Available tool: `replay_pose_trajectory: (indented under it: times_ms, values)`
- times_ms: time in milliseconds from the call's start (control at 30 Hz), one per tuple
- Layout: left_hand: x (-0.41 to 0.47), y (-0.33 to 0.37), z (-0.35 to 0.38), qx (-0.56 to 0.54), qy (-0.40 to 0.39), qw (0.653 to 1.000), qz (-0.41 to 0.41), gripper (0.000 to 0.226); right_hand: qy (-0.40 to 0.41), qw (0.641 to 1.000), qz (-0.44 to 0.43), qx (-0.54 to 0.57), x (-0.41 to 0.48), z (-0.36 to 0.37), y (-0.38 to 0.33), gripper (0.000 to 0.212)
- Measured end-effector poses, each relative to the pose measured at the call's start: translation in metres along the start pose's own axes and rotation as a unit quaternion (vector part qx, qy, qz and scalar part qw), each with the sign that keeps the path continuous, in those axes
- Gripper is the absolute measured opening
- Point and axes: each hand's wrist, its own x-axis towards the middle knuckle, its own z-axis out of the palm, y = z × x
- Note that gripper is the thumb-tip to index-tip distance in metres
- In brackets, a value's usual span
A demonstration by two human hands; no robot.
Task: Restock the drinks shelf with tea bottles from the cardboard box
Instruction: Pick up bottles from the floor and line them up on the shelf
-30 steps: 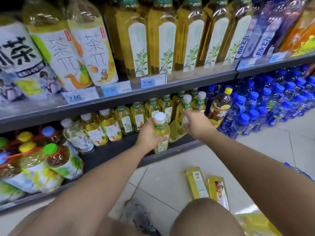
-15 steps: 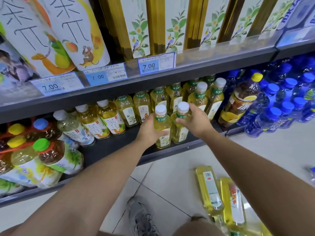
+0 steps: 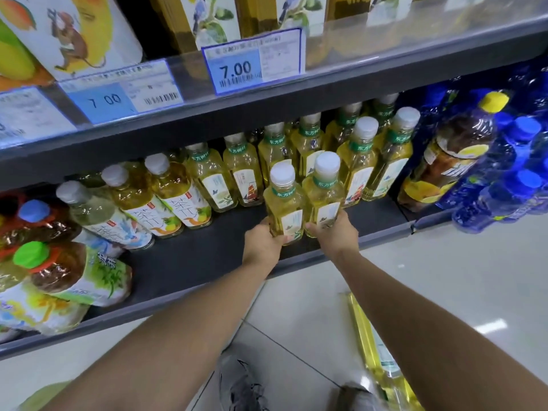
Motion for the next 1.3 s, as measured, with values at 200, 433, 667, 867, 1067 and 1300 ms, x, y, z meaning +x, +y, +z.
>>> replay_pose_trajectory:
  times_ms: [200,433,667,867,1067,1300]
  values:
    - [0.041,0.014,0.01,0.033,0.002,0.999,0.01,0.039,0.009,0.999,0.015,-0.048,0.035,-0.002,-0.016,0.054]
    - [0.039,0.02,0.018,0.025,0.043,0.999,-0.014,0.026,0.005,0.996,-0.012,-0.085,0.03,-0.02,-0.008,0.034]
    - [-0.036,0.033,0.028,0.023,0.037,0.999,0.0,0.022,0.008,0.986,-0.03,-0.163,-0.037,-0.106,0.04,0.024]
    - [-0.121,0.027,0.096,0.121,-0.155,0.971,0.136,0.021,-0.005,0.981,0.061,-0.186,-0.097,-0.163,0.141,0.037]
    - [-0.161,-0.007,0.164,0.334,-0.334,0.812,0.344,0.036,-0.024,0.962,0.157,-0.22,-0.134,-0.156,0.228,0.044]
    - [-0.163,-0.052,0.193,0.461,-0.353,0.604,0.546,0.051,-0.087,0.938,0.266,-0.202,-0.143,-0.115,0.285,0.051]
